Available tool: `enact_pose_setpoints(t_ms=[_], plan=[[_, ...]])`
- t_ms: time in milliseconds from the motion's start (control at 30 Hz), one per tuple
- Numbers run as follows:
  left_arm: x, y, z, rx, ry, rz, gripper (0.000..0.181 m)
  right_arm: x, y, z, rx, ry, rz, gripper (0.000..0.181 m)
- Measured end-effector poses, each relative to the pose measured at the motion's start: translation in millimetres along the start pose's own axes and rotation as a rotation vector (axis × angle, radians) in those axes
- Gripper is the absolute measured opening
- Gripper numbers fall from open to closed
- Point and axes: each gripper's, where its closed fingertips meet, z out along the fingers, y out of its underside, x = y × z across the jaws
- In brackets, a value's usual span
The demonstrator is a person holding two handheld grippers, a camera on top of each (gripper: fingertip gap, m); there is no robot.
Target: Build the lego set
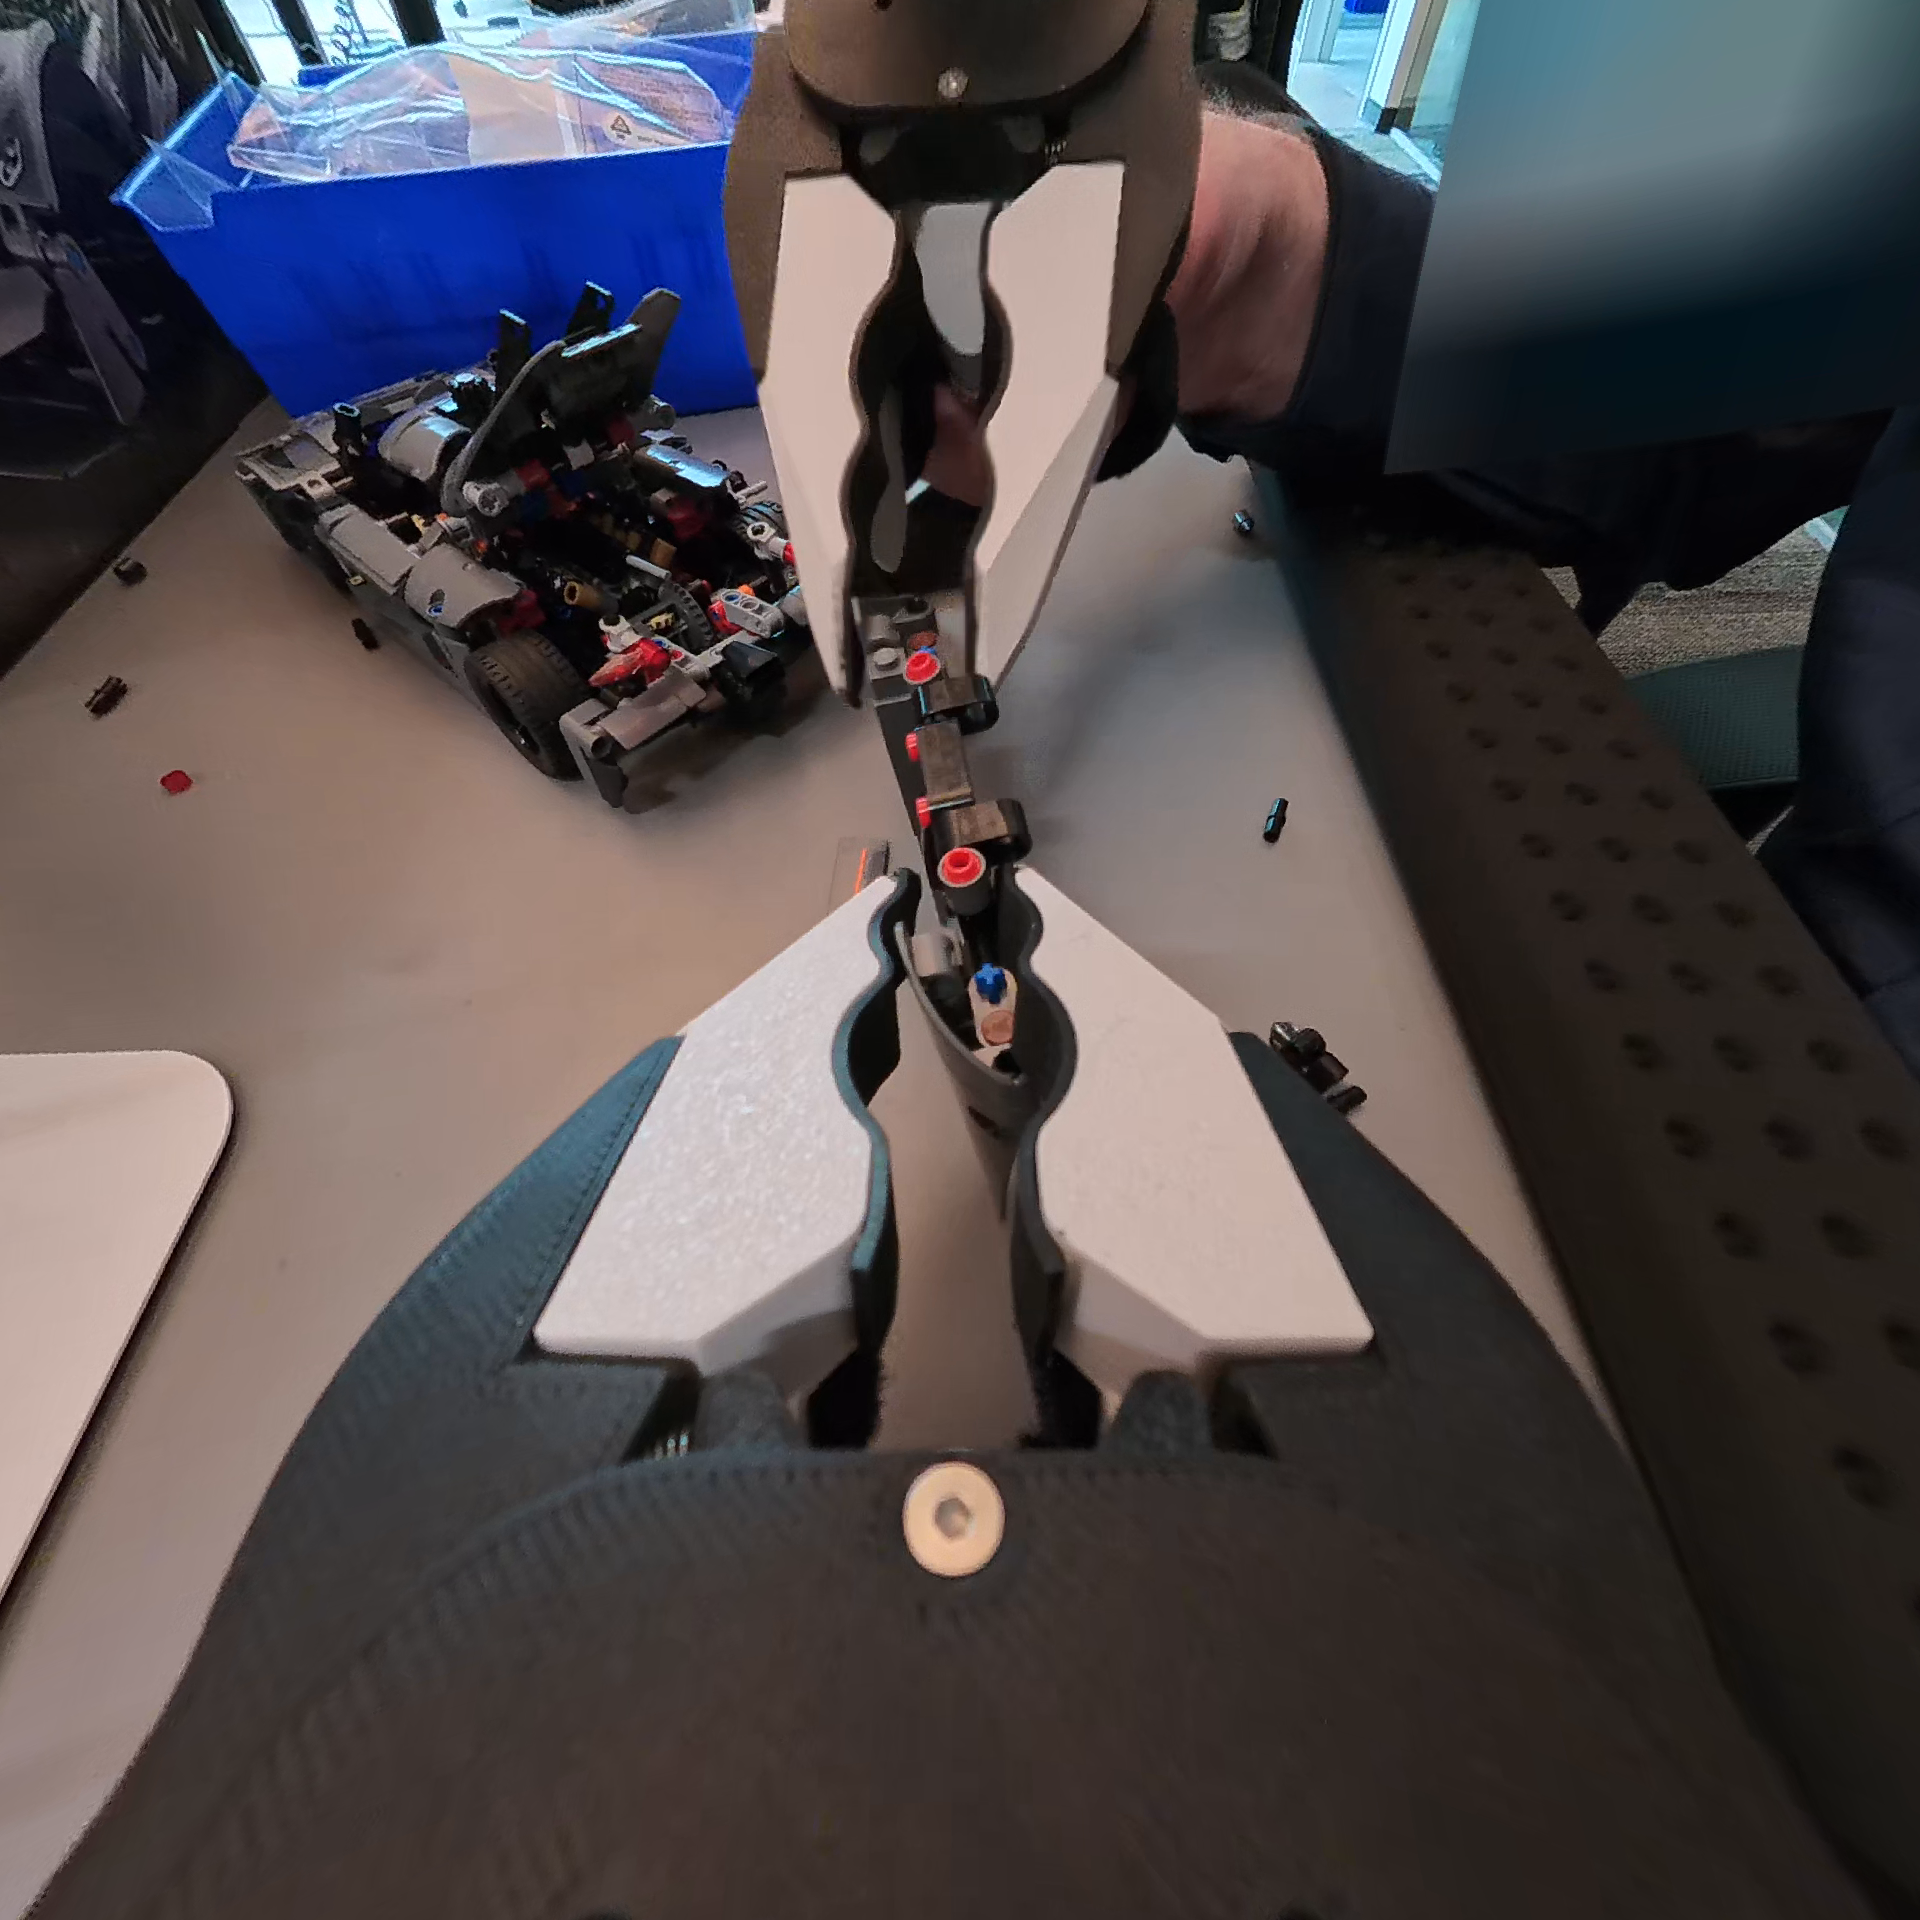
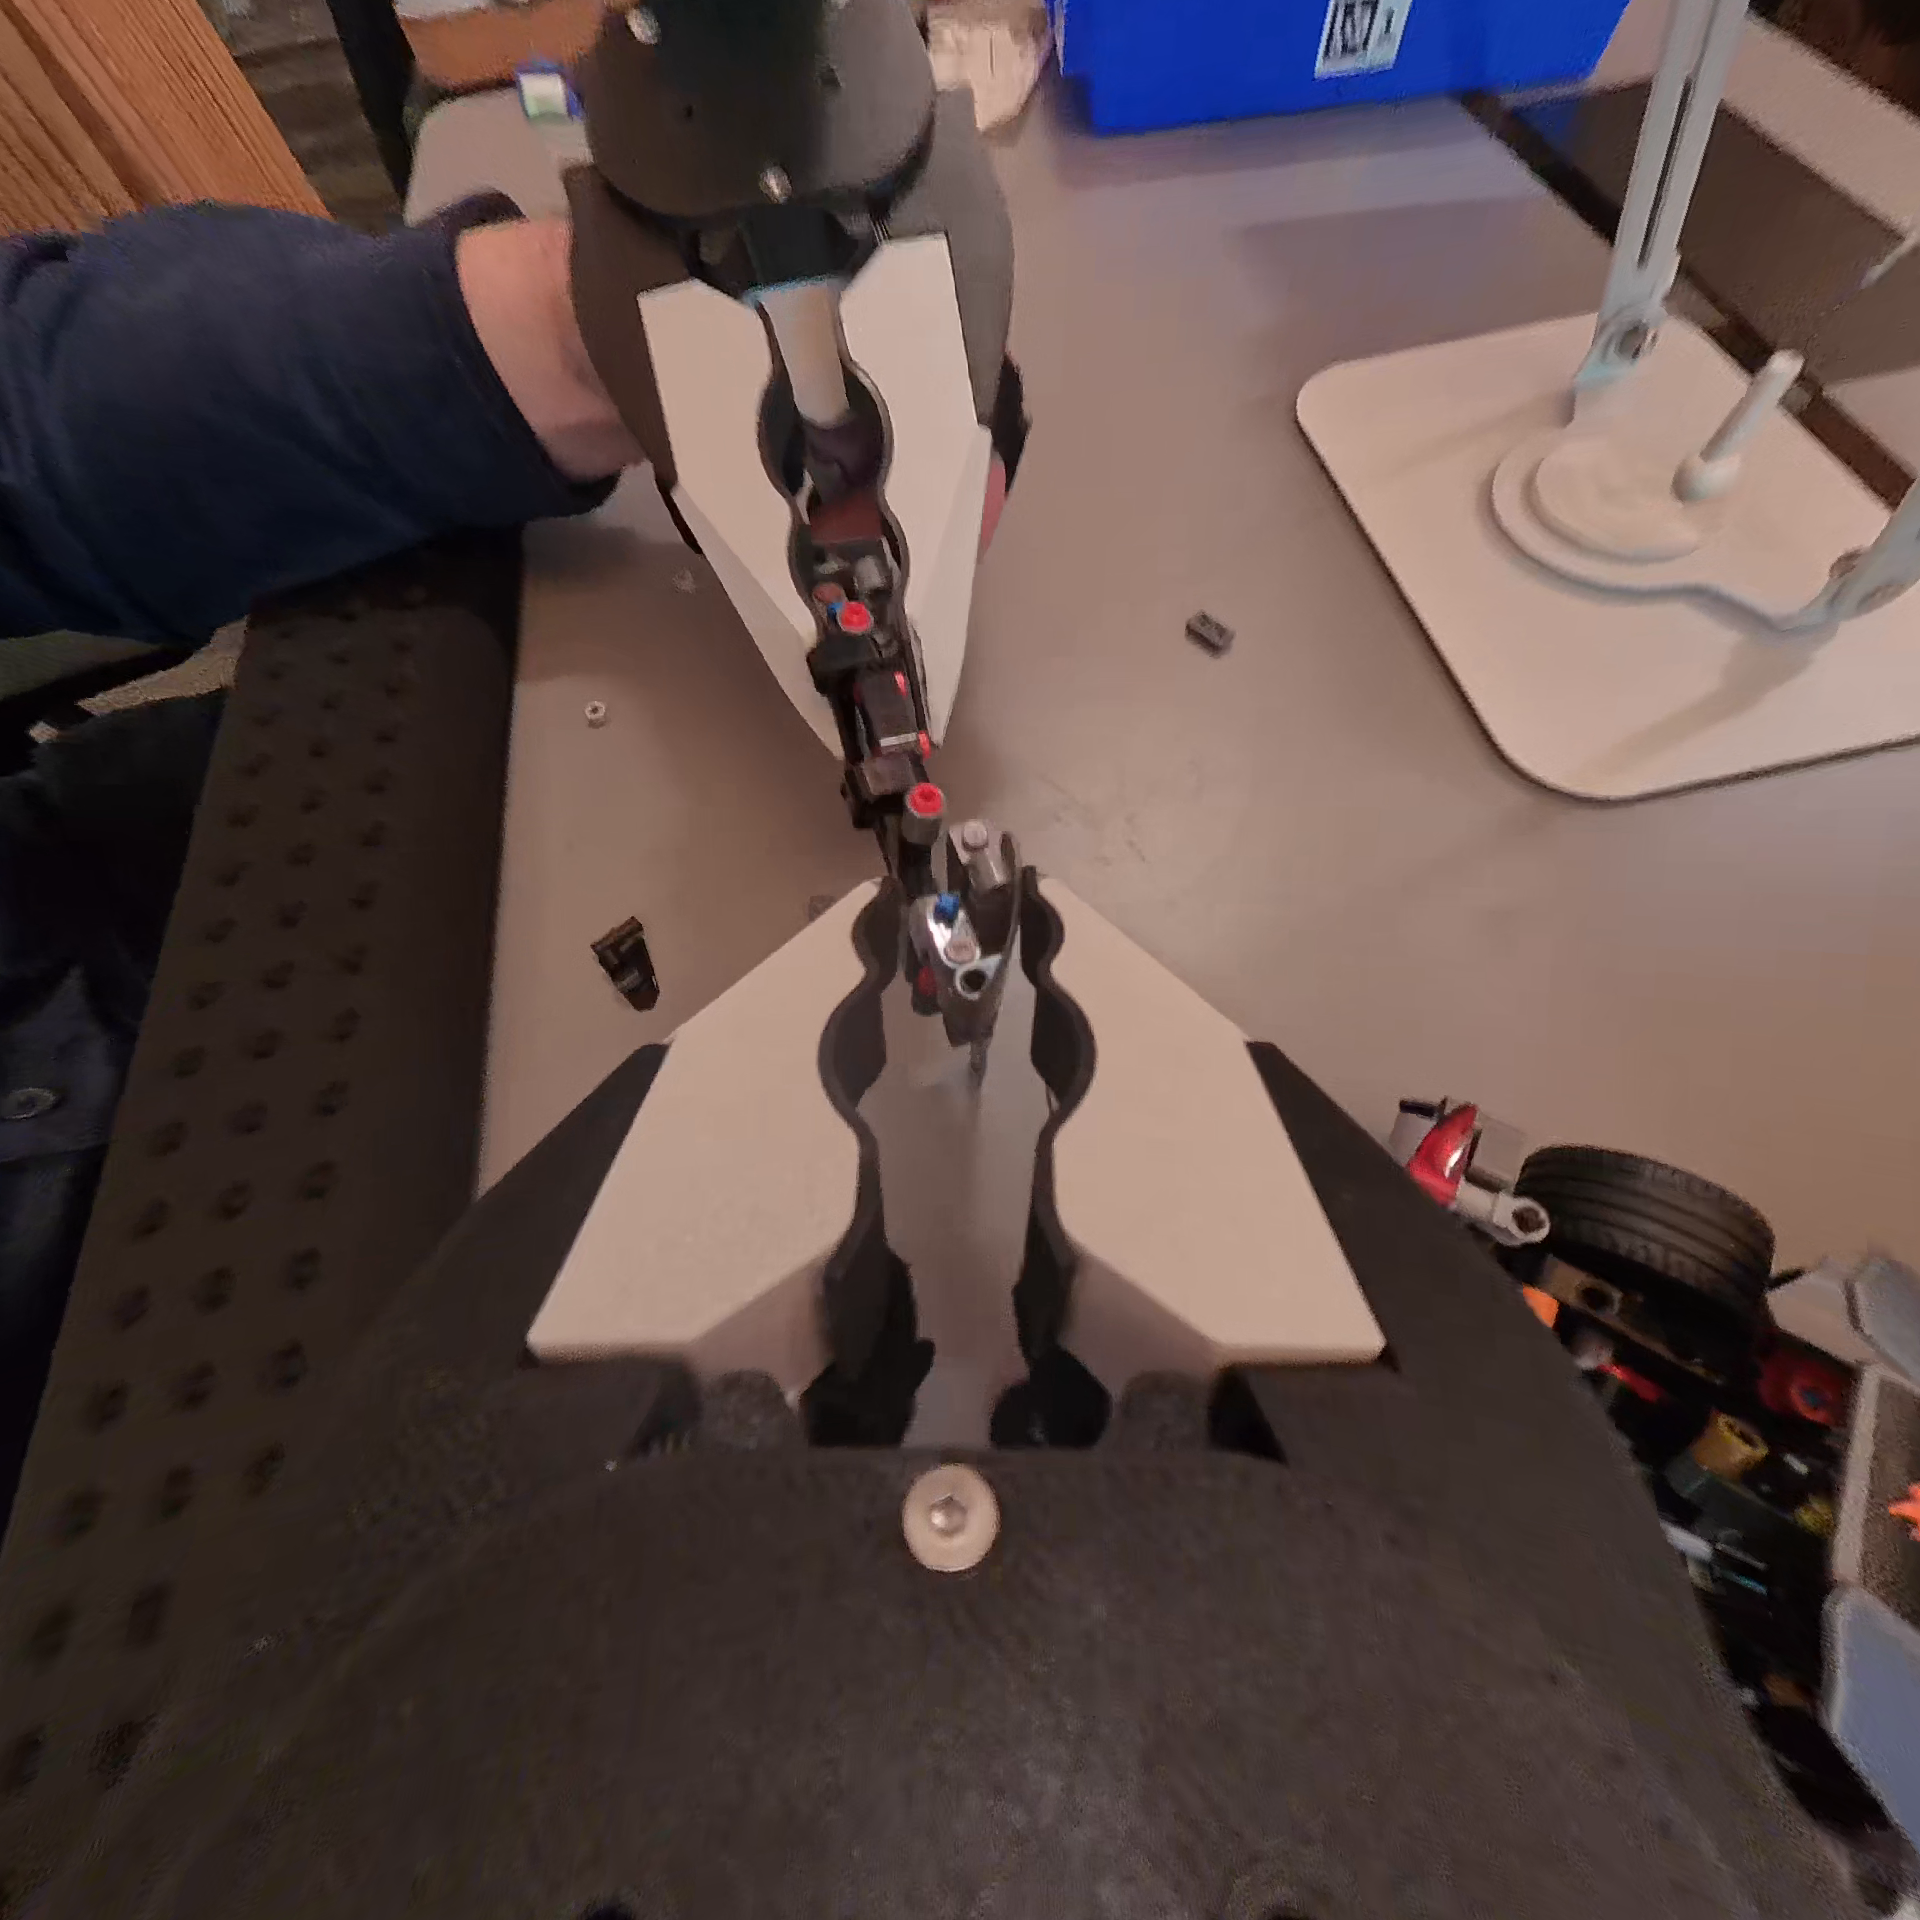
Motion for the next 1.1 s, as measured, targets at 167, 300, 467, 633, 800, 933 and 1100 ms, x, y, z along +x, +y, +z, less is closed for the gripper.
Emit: enact_pose_setpoints(t_ms=[167,300,467,633,800,933,1100], plan=[[1.0,-0.4,0.8,-0.001,0.008,0.004,0.013,0.3,-10.2,-0.5,0.05,0.037,-0.079,0.02],[1.6,-0.2,0.6,-0.005,0.01,0.008,0.013,-1.2,-10.7,0.3,0.046,0.046,-0.111,0.018],[0.9,-0.1,0.4,-0.006,0.007,0.006,0.013,-0.1,-12.6,0.9,0.027,0.124,-0.23,0.02],[0.6,-0.1,0.7,-0.006,0.007,0.004,0.013,0.6,-13.0,1.2,0.001,0.184,-0.325,0.02],[-1.0,0.1,0.5,-0.005,0.002,-0.002,0.013,-2.4,-12.4,3.4,-0.043,0.249,-0.461,0.009],[-1.1,0.1,0.7,-0.005,0.005,-0.005,0.013,-2.6,-12.3,3.4,-0.049,0.26,-0.485,0.008],[-1.1,0.1,0.8,-0.004,0.007,-0.006,0.013,-2.6,-12.2,3.4,-0.055,0.273,-0.508,0.007]])
